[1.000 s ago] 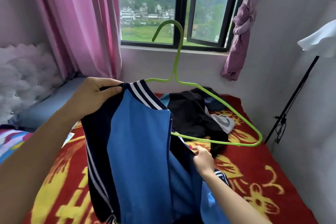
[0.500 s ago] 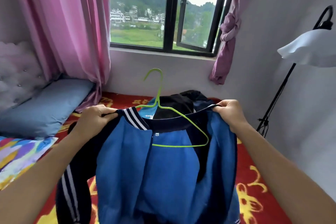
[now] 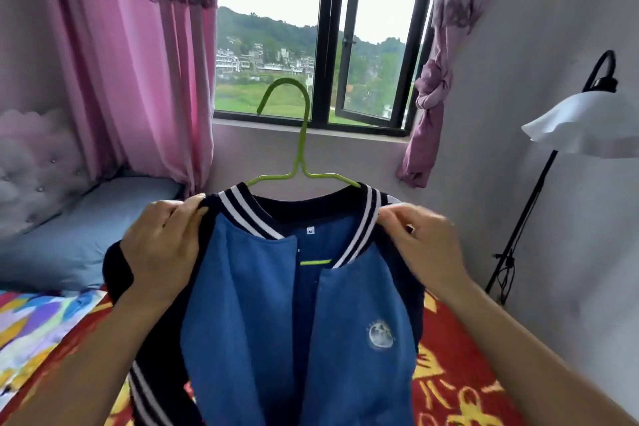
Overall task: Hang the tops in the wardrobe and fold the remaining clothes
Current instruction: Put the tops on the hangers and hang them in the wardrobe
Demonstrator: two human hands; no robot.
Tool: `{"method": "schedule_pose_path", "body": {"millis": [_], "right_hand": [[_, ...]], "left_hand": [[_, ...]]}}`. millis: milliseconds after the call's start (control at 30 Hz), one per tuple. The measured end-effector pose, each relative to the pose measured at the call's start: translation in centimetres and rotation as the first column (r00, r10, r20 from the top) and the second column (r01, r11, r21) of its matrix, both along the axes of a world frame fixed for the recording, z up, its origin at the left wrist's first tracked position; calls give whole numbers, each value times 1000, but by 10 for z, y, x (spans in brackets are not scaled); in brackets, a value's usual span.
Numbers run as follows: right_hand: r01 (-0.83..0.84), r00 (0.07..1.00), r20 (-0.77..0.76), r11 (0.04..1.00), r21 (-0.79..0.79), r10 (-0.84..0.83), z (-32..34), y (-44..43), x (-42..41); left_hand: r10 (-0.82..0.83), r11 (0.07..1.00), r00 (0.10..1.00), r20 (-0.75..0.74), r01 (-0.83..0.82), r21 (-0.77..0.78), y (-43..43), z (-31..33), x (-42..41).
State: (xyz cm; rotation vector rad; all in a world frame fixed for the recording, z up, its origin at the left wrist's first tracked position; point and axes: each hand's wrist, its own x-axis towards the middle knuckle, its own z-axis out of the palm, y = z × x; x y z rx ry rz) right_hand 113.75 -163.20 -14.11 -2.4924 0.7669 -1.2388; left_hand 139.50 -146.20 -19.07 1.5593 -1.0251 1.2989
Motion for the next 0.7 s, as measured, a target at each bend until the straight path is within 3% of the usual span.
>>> {"method": "schedule_pose_path", "body": {"millis": [33,67,100,133,167,233,367,433,500,567,700], "right_hand": [[92,995,34,989,-111,-89,14,-14,-1],[89,994,-48,983,-158,-98,26,-31,1],[10,982,-187,997,-79,-24,36,-45,5],[-83,945,-306,988,127,119,41,-51,8],[-165,892,-341,916,365,296,42,-50,12],[-218,883,-236,799,560,406,36,-52,19],[-262,962,44,857,443,271,36,-45,33],[-221,973,148,910,351,179,52,-46,37],[-213,968,191,941,263,165,72,-43,38],[-220,966,180,956,194,186,85,-40,39],[-252,968,39,959,129,249,77,-32,46]], "left_hand": [[-14,1000,999,39,14,-6,2,4,1],[-20,1000,997,74,21,-8,2,8,2],[-20,1000,995,94,20,-5,2,12,3],[-11,1000,995,99,11,-4,2,14,6],[5,1000,996,89,-5,0,2,16,8],[43,999,997,68,-44,16,4,14,14],[-46,982,996,-76,59,180,20,32,15],[-125,940,956,-266,200,276,34,58,14],[-190,884,853,-486,364,294,48,85,15],[-243,828,712,-658,506,241,57,97,22],[-287,830,580,-762,548,105,71,82,27]]}}
